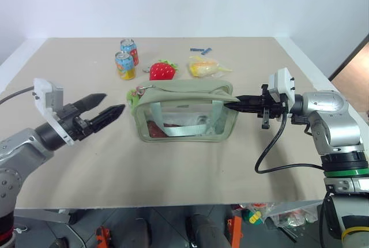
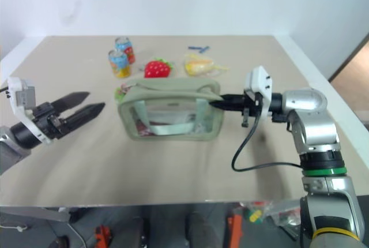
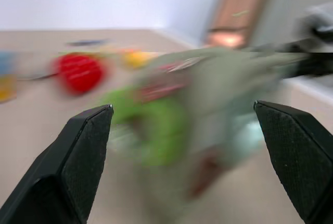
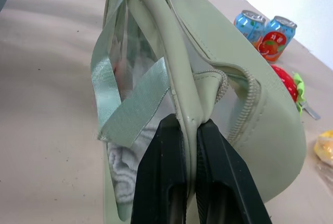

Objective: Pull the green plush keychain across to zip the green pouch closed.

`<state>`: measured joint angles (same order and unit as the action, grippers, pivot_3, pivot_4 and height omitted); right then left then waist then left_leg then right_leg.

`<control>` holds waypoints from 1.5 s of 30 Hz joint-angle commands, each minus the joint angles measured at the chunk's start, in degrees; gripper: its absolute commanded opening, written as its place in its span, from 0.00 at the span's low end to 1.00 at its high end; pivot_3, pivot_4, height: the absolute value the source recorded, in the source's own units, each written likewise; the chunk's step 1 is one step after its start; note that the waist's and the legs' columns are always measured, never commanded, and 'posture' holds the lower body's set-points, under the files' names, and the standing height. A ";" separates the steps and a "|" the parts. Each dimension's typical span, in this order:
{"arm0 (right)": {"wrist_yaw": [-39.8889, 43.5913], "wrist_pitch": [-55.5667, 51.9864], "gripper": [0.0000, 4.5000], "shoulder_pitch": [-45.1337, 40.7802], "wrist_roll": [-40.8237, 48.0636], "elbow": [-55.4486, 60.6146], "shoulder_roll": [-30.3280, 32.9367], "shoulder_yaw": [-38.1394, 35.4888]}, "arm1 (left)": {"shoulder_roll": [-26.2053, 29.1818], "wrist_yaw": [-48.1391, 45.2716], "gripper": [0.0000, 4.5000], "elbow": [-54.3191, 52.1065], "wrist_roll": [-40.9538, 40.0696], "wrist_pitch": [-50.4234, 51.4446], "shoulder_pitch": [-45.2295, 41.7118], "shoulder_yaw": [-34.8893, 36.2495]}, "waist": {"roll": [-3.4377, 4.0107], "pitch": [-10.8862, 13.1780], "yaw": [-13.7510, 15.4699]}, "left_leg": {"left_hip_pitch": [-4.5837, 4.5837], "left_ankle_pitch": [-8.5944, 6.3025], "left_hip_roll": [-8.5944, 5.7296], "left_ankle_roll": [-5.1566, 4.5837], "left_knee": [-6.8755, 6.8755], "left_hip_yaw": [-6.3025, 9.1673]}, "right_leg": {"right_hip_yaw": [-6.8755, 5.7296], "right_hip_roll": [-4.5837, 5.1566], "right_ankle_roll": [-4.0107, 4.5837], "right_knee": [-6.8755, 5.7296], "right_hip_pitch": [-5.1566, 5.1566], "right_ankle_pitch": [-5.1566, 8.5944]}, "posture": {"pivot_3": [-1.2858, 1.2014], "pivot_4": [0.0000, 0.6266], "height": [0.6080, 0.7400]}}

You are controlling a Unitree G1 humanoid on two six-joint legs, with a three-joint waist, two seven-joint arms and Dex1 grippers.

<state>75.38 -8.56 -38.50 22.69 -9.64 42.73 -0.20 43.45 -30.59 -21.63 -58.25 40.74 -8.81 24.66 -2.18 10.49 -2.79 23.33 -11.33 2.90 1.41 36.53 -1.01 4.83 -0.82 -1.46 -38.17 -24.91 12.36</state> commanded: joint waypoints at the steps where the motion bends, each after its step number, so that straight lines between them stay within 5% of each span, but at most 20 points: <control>1: -0.57 -0.15 0.01 -0.52 0.58 3.09 -0.10 -0.83 | -1.59 0.68 1.00 4.17 2.19 -1.02 -3.83 -1.40 | 0.00 0.00 0.01 | 0.00 0.00 0.00 0.01 0.01 -0.01 | 0.00 0.00 0.00 0.00 0.00 -0.01 | 0.52 0.24 1.00; 26: -1.12 0.31 0.01 0.95 -0.20 3.91 1.60 -1.53 | -13.21 -6.13 1.00 22.58 6.68 0.72 -13.92 -7.13 | -0.01 0.00 -0.02 | 0.06 -0.01 0.01 0.01 -0.12 -0.05 | 0.04 -0.03 -0.23 0.00 -0.08 -0.17 | 0.52 0.24 1.00; 39: -1.42 0.23 0.00 1.61 0.03 3.94 1.94 -1.94 | -16.05 -8.41 0.01 26.73 9.61 -2.64 -17.93 -6.66 | -0.01 0.00 -0.03 | 0.07 -0.01 0.00 0.02 -0.11 -0.04 | 0.05 -0.02 -0.27 0.00 -0.06 -0.19 | 0.52 0.24 1.00; 45: -1.58 0.24 0.00 2.31 0.14 3.93 2.38 -2.33 | -12.92 -8.47 0.01 18.60 4.97 1.88 -20.93 -5.87 | -0.03 0.01 0.00 | 0.11 -0.01 0.00 0.02 -0.11 -0.02 | 0.04 -0.02 -0.27 0.01 -0.08 -0.19 | 0.52 0.24 1.00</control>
<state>73.93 -8.83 -36.30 22.72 -7.11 43.86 -0.40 28.26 -38.72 2.68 -50.34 41.02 -26.36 16.81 -2.21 10.50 -2.79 23.46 -11.33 2.90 1.42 36.42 -1.02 4.87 -0.84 -1.73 -38.17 -25.00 12.17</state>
